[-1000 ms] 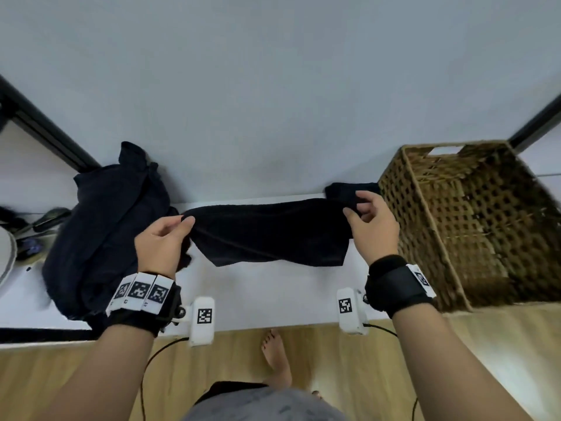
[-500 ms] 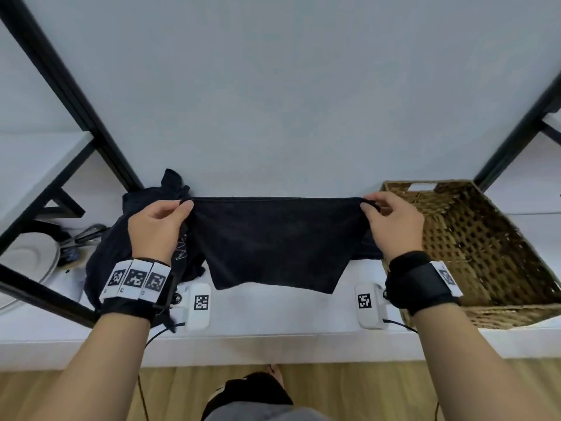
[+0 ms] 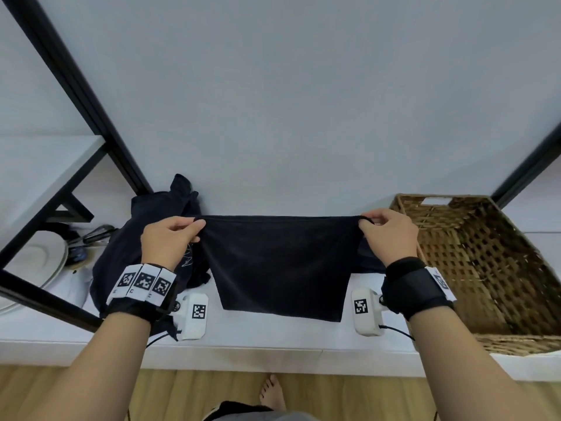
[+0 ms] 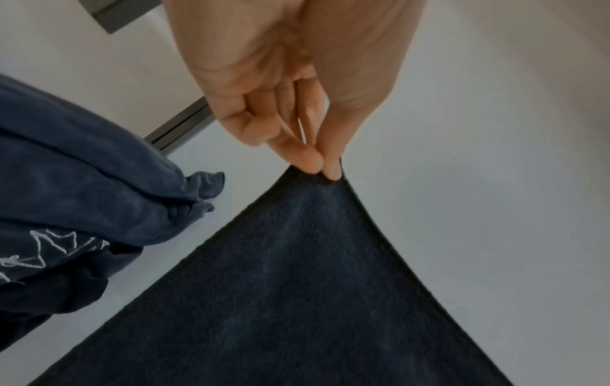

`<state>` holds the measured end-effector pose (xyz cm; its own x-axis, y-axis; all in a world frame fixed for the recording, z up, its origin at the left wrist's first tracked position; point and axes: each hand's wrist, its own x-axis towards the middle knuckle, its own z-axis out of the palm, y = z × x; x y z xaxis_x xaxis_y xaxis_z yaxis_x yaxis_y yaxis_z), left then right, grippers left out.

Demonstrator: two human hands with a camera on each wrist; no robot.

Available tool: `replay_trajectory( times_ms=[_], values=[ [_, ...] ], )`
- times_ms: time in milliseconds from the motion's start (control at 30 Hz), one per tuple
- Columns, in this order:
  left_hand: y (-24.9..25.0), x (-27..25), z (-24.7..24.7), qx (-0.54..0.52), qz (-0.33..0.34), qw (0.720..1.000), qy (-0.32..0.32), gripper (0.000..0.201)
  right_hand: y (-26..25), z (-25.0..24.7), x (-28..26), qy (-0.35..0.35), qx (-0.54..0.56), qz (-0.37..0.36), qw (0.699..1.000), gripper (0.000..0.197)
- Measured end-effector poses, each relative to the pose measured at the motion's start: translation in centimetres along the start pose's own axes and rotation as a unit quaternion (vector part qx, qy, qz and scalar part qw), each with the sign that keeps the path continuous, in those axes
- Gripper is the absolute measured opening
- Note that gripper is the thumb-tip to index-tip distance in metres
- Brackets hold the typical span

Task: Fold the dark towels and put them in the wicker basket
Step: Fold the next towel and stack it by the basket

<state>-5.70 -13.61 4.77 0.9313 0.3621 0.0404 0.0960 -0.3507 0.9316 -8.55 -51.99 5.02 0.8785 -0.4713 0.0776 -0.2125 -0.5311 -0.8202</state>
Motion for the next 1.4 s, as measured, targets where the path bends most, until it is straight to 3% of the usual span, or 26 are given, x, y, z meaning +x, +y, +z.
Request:
replay_trajectory(
  times_ms=[233, 433, 567, 700, 800, 967, 1133, 1267, 1400],
  values=[
    [2.5, 5.1, 1.9, 0.009, 0.006, 0.999, -0.032, 0.008, -1.9, 1.5, 5.7, -0.001, 0.044, -0.018, 0.999, 0.011],
    [3.8, 7.5, 2.1, -0.004, 0.033, 0.999, 0.009, 0.010, -2.7, 1.8, 7.6, 0.022, 0.096, -0.068, 0.993, 0.017],
    [1.0, 6.0, 2.0, 0.030, 0.037, 0.999, -0.003, 0.017, -1.0, 2.8, 5.9, -0.018, 0.081, -0.076, 0.994, 0.014],
    [-3.9, 3.2, 1.6, 0.063, -0.004, 0.993, -0.097, 0.029, 3.2, 4.3, 2.4, -0.085, 0.022, -0.073, 0.993, 0.019],
    [-7.8, 1.0, 1.8, 0.146, -0.038, 0.977, -0.151, 0.023, 7.1, 5.7, -0.5, -0.140, -0.043, -0.073, 0.987, 0.017],
    [-13.1, -2.0, 3.0, 0.246, -0.092, 0.942, -0.210, 0.018, 12.7, 8.3, -4.9, -0.229, -0.137, -0.011, 0.964, 0.013],
    [-16.3, -3.9, 3.7, 0.332, -0.115, 0.886, -0.304, 0.021, 15.9, 10.1, -7.3, -0.315, -0.196, 0.053, 0.927, 0.015],
    [-18.4, -3.6, 3.8, 0.366, -0.115, 0.859, -0.339, 0.018, 16.7, 11.0, -7.1, -0.311, -0.199, 0.104, 0.923, 0.023],
    [-20.6, -1.4, 4.2, 0.384, -0.143, 0.843, -0.348, 0.017, 16.8, 12.1, -5.2, -0.317, -0.224, 0.107, 0.915, 0.025]
  ],
)
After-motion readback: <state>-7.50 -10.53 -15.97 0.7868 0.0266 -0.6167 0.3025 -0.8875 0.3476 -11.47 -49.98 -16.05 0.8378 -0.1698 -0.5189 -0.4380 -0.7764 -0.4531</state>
